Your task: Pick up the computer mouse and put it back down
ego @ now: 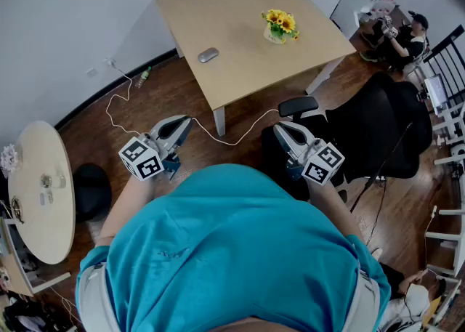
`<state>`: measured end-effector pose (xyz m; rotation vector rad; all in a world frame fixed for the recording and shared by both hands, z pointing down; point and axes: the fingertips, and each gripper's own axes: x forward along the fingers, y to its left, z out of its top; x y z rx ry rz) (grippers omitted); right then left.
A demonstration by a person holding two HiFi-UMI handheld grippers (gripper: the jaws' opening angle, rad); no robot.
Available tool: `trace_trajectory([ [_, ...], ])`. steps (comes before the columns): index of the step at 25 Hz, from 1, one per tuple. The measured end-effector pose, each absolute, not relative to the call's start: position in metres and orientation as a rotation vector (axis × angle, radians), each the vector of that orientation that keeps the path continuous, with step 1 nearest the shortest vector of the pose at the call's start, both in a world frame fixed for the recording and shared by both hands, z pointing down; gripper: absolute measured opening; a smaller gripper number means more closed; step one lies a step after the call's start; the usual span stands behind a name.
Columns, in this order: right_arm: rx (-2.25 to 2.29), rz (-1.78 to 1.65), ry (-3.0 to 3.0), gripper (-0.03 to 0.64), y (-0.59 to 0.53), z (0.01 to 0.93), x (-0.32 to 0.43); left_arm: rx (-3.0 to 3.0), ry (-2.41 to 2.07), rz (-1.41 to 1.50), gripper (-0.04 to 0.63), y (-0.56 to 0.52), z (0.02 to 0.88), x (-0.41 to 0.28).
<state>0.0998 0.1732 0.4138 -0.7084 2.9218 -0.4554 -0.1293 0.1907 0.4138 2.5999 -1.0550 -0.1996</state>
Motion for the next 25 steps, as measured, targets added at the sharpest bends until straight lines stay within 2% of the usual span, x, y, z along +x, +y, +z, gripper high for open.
trace_trajectory([
  [15,-0.687,-0.354,2.975,0.001,0.166,0.424,0.201,2.604,-1.098,-0.098,0.0,0.192,0.409,-0.019],
  [20,-0.691,-0.368,2.969,0.002,0.148,0.429,0.197,2.602,-1.102,-0.094,0.0,0.183,0.41,-0.022],
  [25,-0.729,-0.384,2.977,0.0,0.117,0.433,0.162,2.621,-1.092,-0.106,0.0,0.153,0.412,-0.06],
])
